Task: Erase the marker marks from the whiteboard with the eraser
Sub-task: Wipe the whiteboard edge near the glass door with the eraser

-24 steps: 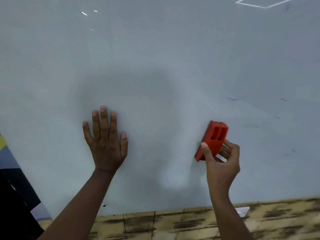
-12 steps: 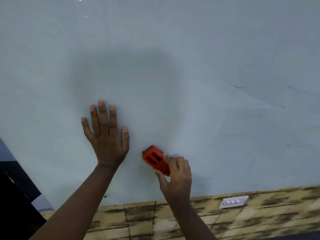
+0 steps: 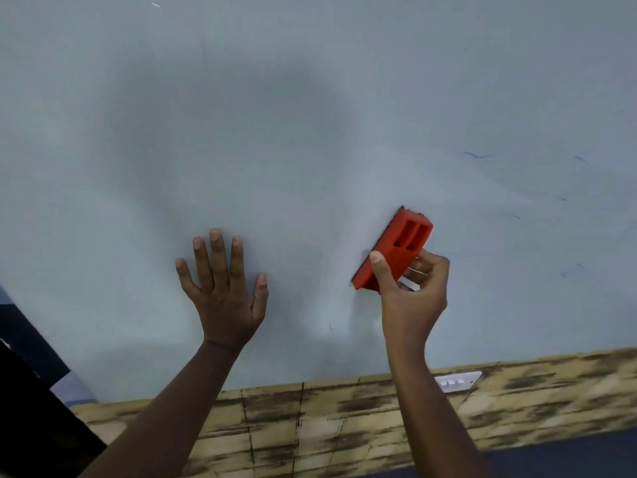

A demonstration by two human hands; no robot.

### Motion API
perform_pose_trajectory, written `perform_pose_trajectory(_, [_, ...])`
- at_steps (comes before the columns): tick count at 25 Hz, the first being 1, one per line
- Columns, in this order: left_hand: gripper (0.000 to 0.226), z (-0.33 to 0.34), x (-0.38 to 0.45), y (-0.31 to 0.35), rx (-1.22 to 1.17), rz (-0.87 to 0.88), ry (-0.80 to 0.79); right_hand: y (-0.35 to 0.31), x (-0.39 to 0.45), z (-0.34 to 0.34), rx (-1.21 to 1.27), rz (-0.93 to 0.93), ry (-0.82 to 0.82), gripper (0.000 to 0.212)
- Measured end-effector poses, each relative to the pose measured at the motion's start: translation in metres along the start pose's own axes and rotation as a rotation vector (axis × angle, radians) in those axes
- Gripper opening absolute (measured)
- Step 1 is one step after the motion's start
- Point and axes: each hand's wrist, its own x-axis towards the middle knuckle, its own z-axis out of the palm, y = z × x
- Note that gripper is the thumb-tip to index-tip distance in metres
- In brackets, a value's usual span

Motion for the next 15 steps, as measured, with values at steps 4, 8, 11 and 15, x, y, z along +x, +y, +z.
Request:
perform_pose_trajectory(4, [0.082,-0.001,-0.006,-0.001,-0.009,0.005,-0.030,0.043,-0.048,0.002,-0.084,0.081,-0.067,0.055])
perform_pose_trajectory(8, [0.084,-0.001,-0.016,-0.004,-0.004,0.026,-0.071,0.111,-0.115,-0.009,-0.302,0.167,-0.265,0.059])
perform_pose_trajectory(11, [0.088,-0.002,-0.037,-0.006,0.010,0.044,-0.130,0.142,-0.133,-0.021,-0.404,0.211,-0.341,0.060])
perform_pose_trajectory(15, [0.090,-0.005,-0.066,-0.011,0.013,0.080,-0.200,0.124,-0.112,-0.023,-0.376,0.218,-0.252,0.053])
